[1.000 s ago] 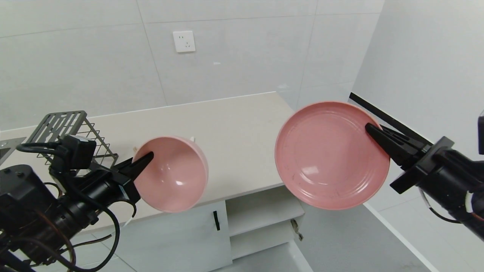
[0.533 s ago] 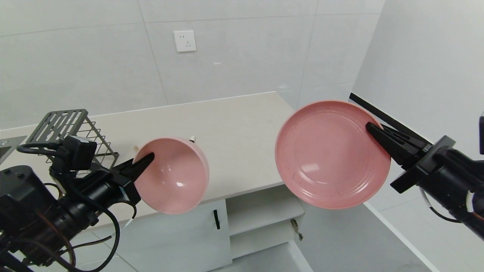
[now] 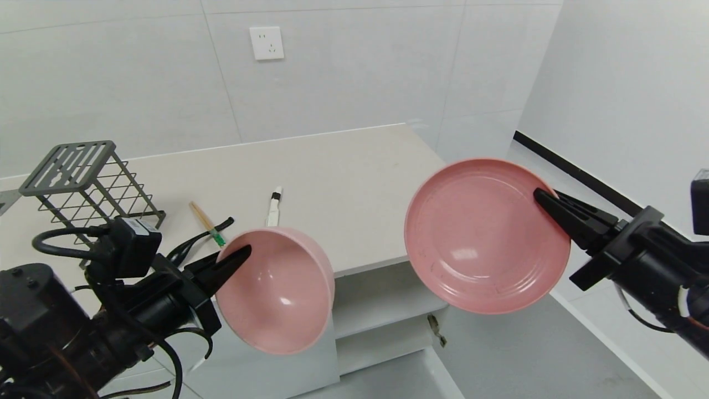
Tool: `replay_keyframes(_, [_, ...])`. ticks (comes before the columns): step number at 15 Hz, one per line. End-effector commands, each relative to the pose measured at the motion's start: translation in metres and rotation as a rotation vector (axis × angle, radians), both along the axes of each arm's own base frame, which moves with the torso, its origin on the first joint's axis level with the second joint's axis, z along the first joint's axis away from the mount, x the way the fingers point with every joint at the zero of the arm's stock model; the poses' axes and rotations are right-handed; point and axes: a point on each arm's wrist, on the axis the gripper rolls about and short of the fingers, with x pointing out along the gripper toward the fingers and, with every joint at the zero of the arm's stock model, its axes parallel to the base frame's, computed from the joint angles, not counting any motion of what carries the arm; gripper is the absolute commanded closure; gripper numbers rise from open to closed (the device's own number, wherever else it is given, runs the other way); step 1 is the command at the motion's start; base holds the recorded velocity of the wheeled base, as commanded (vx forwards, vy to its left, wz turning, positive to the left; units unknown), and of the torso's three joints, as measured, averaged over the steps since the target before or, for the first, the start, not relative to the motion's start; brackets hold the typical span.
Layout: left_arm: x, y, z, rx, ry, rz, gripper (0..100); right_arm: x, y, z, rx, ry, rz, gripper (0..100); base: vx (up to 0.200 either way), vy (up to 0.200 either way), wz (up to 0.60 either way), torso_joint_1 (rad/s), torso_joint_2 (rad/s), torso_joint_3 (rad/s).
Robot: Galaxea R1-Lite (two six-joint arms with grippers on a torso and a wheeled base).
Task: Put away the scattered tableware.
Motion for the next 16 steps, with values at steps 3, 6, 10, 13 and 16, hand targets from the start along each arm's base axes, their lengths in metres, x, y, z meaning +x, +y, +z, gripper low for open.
replay_keyframes(3, [-0.001,-0.004,-0.008,0.019,0.039,-0.02,100,0.004,0.002,-0.017,-0.035,0.073,0.0,100,0.0,0.0,0.0,-0.142,0.28,0.142])
replay_keyframes(6, [-0.006,-0.008,-0.016,0.042,0.075,-0.052,100,0.006,0.003,-0.026,-0.056,0.117,0.002,100,0.0,0.0,0.0,-0.15,0.29,0.141])
replay_keyframes(10, [-0.008,-0.015,-0.029,0.081,0.131,-0.085,100,0.007,0.004,-0.033,-0.07,0.146,0.002,100,0.0,0.0,0.0,-0.134,0.28,0.133])
replay_keyframes(13, [-0.006,-0.016,-0.033,0.094,0.147,-0.087,100,0.007,0.004,-0.036,-0.076,0.158,0.002,100,0.0,0.0,0.0,-0.139,0.26,0.131])
replay_keyframes(16, [-0.006,-0.016,-0.033,0.094,0.147,-0.087,100,0.008,0.004,-0.038,-0.08,0.167,0.002,100,0.0,0.0,0.0,-0.167,0.31,0.157])
